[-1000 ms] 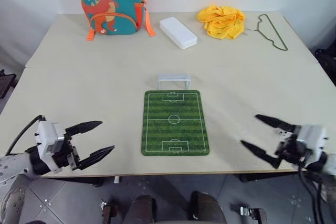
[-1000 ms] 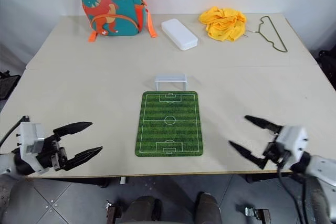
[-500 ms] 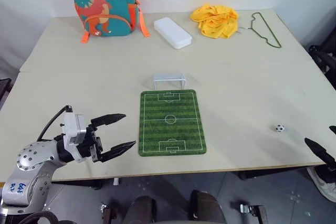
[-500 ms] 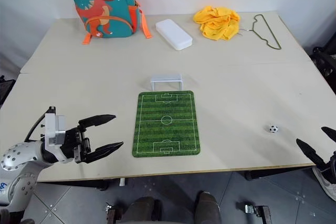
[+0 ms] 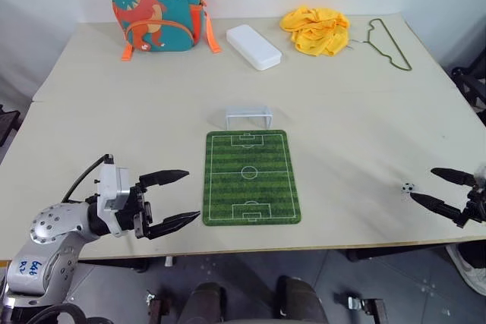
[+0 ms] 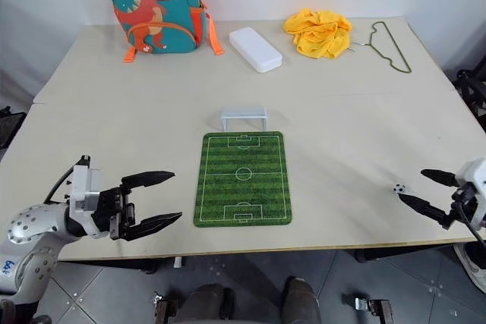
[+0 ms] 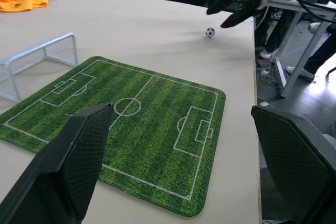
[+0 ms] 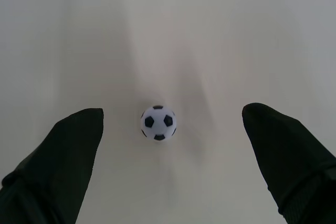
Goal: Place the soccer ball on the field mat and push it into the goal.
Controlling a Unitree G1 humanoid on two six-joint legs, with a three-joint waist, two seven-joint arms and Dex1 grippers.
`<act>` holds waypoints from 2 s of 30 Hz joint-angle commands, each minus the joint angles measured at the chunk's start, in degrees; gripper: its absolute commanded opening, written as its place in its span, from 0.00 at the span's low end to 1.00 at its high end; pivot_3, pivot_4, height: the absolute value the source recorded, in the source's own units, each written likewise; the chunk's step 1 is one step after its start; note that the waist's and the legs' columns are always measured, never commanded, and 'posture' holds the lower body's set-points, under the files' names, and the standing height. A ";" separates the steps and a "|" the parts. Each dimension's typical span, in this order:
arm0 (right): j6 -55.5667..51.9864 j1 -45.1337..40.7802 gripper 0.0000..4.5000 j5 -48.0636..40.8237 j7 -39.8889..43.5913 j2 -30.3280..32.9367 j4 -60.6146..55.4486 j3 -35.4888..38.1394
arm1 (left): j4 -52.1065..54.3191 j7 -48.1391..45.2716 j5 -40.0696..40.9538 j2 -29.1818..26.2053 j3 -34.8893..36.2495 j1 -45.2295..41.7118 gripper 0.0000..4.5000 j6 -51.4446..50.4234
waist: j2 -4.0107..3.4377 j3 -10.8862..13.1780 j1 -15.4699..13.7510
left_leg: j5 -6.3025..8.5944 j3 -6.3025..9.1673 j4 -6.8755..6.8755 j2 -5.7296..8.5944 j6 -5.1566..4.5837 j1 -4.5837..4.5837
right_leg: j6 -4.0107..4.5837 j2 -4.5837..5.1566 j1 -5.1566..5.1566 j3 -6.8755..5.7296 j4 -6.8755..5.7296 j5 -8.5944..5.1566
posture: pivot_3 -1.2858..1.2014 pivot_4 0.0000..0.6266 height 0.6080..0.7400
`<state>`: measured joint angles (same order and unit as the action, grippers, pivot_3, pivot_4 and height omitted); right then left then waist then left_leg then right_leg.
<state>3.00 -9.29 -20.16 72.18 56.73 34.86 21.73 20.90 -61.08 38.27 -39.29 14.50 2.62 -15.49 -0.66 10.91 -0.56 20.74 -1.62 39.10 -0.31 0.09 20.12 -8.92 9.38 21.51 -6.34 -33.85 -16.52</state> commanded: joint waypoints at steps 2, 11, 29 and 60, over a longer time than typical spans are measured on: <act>0.27 -3.10 0.99 0.97 1.22 1.46 3.11 -1.07 | -0.04 -0.68 0.22 -0.29 -0.03 -0.87 1.00 0.52 | -0.01 0.00 0.04 | 0.00 0.00 0.00 0.00 0.00 0.00 | 0.00 0.00 0.00 0.00 0.00 0.00 | 0.52 0.24 1.00; 3.06 -4.49 0.99 1.77 3.55 0.82 5.80 -2.24 | -1.26 -1.38 0.33 0.04 0.06 -2.02 1.00 1.25 | -0.01 0.00 0.22 | 0.00 0.00 0.01 0.00 0.00 0.01 | -0.01 0.00 0.00 -0.01 0.01 0.01 | 0.52 0.24 1.00; 8.72 -10.49 0.18 3.40 4.59 -2.65 13.68 -4.99 | -0.15 -2.92 0.01 0.33 0.58 -0.24 1.00 3.68 | -0.01 0.00 0.67 | 0.00 0.00 0.02 0.00 0.00 0.01 | -0.01 0.00 0.00 -0.01 0.01 0.01 | 0.52 0.24 1.00; -15.20 -19.71 0.18 8.16 1.42 -28.56 -40.19 -44.55 | 2.14 -3.33 -2.25 0.57 5.42 15.51 1.00 11.93 | -0.01 0.00 0.73 | 0.20 0.00 0.09 -0.62 0.34 0.14 | 0.19 -0.64 0.32 0.01 -0.06 0.09 | 0.52 0.24 1.00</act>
<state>-12.58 -28.37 -11.53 73.71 28.54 -4.62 -23.00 21.08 -64.79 35.31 -38.52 18.22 17.51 -3.73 -0.67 10.91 0.17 20.94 -1.62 39.19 -0.93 0.44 20.26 -8.73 8.73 21.84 -6.34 -33.91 -16.43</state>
